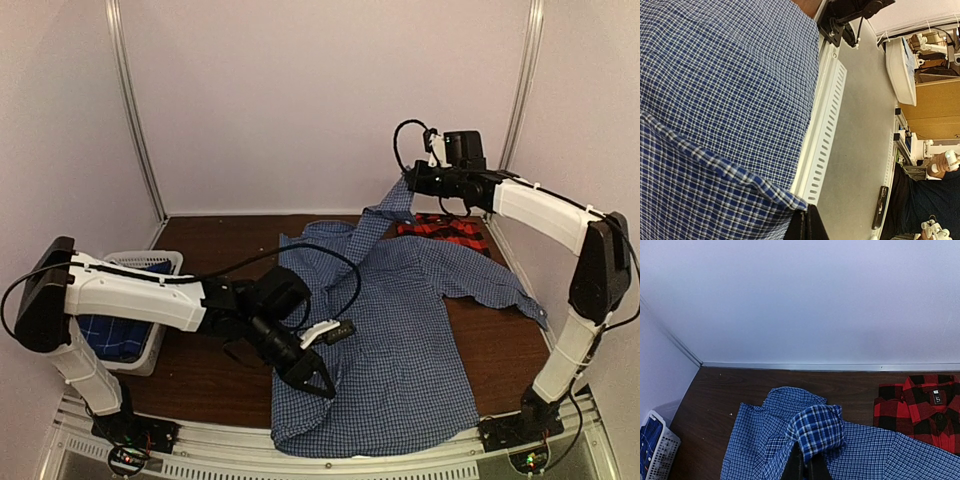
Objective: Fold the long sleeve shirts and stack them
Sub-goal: Fold the flattened shirt at the center of the board.
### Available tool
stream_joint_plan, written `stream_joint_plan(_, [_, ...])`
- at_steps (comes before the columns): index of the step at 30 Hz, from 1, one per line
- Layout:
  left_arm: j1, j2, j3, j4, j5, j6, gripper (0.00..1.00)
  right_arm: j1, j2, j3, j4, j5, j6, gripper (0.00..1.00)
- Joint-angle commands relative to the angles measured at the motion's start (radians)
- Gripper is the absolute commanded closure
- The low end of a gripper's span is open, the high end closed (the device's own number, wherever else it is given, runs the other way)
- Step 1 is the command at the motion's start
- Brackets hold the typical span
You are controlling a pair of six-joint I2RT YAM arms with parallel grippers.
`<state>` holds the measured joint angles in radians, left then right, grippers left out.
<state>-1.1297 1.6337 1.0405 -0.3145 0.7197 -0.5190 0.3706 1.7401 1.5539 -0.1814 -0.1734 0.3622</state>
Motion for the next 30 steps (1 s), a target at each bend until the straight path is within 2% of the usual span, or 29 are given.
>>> stream_joint_plan(1, [-0.010, 0.027, 0.019, 0.043, 0.052, 0.037, 1.00, -0.008, -0.054, -0.058, -0.003, 0.015, -0.009, 0.97])
stream_joint_plan(7, [-0.021, 0.055, -0.017, 0.053, 0.079, 0.045, 1.00, -0.007, -0.095, -0.130, -0.011, -0.012, 0.001, 0.97])
stream_joint_plan(16, [-0.025, 0.082, -0.074, 0.088, 0.089, 0.045, 1.00, -0.001, -0.257, -0.279, -0.038, -0.006, 0.015, 0.97])
stream_joint_plan(30, [-0.025, 0.136, -0.076, 0.109, 0.102, 0.060, 1.00, 0.017, -0.450, -0.491, -0.031, 0.033, 0.064, 0.96])
